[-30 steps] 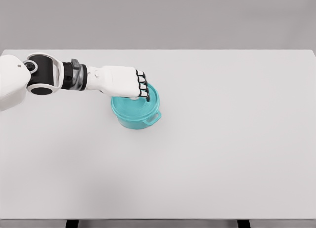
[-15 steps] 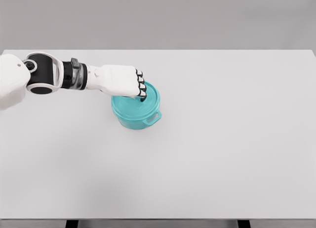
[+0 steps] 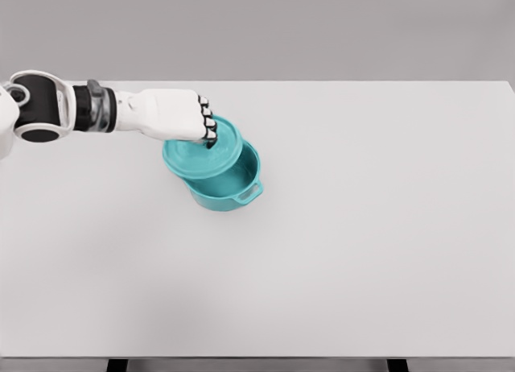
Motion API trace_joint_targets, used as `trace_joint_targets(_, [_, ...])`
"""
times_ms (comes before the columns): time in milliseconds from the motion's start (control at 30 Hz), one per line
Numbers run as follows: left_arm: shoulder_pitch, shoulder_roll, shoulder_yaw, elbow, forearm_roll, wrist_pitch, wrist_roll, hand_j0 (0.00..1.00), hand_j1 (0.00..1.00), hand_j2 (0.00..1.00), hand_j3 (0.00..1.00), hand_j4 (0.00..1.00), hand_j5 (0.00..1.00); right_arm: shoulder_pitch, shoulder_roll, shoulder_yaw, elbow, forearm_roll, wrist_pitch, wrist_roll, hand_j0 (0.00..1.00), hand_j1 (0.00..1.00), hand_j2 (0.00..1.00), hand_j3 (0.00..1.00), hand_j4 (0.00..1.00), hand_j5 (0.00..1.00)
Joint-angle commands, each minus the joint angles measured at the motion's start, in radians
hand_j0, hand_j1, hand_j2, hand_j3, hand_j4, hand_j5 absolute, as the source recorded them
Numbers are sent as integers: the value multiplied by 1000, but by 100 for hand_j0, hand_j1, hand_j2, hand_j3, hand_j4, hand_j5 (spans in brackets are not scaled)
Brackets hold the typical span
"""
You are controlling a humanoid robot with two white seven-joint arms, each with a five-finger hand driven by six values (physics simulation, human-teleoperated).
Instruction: Open the lid of the pot with left arm
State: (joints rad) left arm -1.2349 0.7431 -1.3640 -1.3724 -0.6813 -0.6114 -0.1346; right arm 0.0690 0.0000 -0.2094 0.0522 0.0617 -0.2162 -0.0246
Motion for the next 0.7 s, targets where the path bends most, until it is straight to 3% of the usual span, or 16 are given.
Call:
trace_joint_targets(0, [0,24,6,27,3,1,-2,56,56,56,56,56,56,0,0,1,0,0,0,0,100,100,100,100,100,100])
trace_joint_targets(200, [2,73,20,70,0,1,-5,56,56,56,56,56,56,0,0,-1,0,0,0,0,100,100,100,100,100,100])
trace_joint_targets(667, [15,91,43,180,-18,1,-10,56,56,56,56,56,56,0,0,-1,0,0,0,0,100,100,100,100,100,100])
